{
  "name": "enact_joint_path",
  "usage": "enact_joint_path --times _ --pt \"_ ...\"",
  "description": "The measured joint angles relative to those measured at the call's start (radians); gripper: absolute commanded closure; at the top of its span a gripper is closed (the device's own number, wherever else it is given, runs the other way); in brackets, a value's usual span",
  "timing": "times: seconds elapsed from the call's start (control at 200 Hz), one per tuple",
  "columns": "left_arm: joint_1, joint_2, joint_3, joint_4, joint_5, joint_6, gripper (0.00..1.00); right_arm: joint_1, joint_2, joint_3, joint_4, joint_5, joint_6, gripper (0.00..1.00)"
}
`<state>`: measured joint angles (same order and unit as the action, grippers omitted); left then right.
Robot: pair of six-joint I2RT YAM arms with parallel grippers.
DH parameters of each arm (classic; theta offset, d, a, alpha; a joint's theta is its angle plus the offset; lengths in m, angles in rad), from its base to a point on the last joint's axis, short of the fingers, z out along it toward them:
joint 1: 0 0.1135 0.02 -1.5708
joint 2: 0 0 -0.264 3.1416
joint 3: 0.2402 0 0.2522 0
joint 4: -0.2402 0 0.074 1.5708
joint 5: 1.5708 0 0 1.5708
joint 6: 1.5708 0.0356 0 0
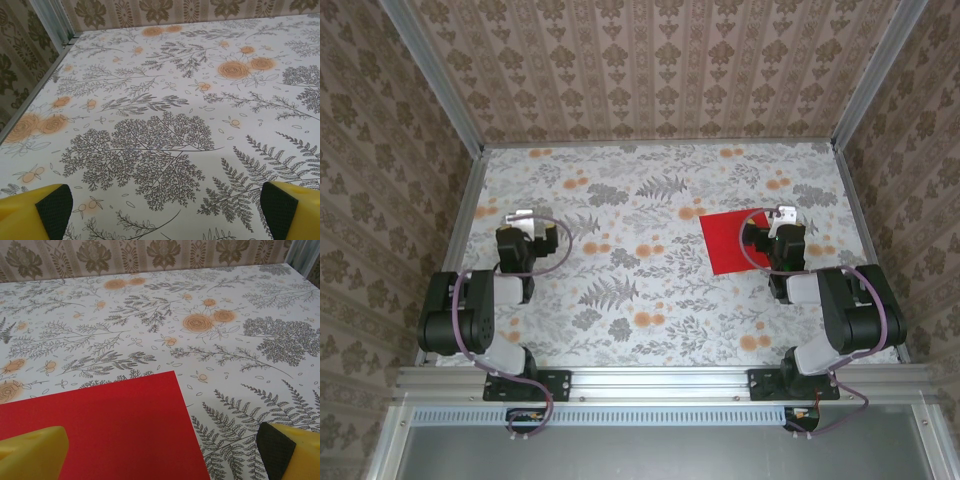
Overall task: Fold a paper plane with a square sheet of paper (pick it up from the middle)
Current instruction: Move the square sheet of paper to the center of the table.
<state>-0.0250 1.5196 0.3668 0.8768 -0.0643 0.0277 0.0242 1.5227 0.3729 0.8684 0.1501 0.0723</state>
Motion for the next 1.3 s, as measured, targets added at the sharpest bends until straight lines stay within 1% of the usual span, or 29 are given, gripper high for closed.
enact_joint_path --times 0.11,0.24,0.365,0.465,0.57,0.615,0.77,0.86,0.995,1.15,1.3 --pt "0.0 -0.094 -0.024 -0.038 -0.037 -0.002 0.0 0.0 -0.09 0.027 -0.122 0.018 0.003 0.0" --pt "-0.003 -0.257 -0.01 -0.15 -0.104 -0.027 0.0 0.001 -0.227 0.134 -0.338 0.068 0.049 0.0" --pt "-0.008 -0.387 0.096 -0.391 -0.168 -0.121 0.0 0.003 -0.318 0.273 -0.608 0.095 0.167 0.0" --pt "-0.01 -0.449 0.219 -0.599 -0.174 -0.219 0.0 0.006 -0.341 0.37 -0.817 0.092 0.272 0.0" --pt "-0.013 -0.466 0.335 -0.789 -0.164 -0.318 0.0 0.01 -0.341 0.405 -0.972 0.024 0.362 0.0" --pt "-0.013 -0.463 0.375 -0.862 -0.138 -0.347 0.0 0.015 -0.336 0.405 -1.028 -0.015 0.395 0.0" --pt "-0.014 -0.428 0.438 -1.018 -0.016 -0.415 0.0 0.061 -0.262 0.42 -1.164 -0.121 0.46 0.0" --pt "-0.014 -0.399 0.445 -1.07 0.061 -0.43 0.0 0.097 -0.167 0.462 -1.212 -0.164 0.479 0.0" --pt "-0.014 -0.344 0.478 -1.132 0.149 -0.437 0.0 0.146 -0.011 0.541 -1.244 -0.19 0.49 0.0" --pt "-0.014 -0.306 0.509 -1.146 0.219 -0.441 0.0 0.184 0.119 0.625 -1.268 -0.195 0.509 0.0" --pt "-0.014 -0.29 0.509 -1.159 0.246 -0.44 0.0 0.198 0.251 0.743 -1.295 -0.203 0.51 0.0"
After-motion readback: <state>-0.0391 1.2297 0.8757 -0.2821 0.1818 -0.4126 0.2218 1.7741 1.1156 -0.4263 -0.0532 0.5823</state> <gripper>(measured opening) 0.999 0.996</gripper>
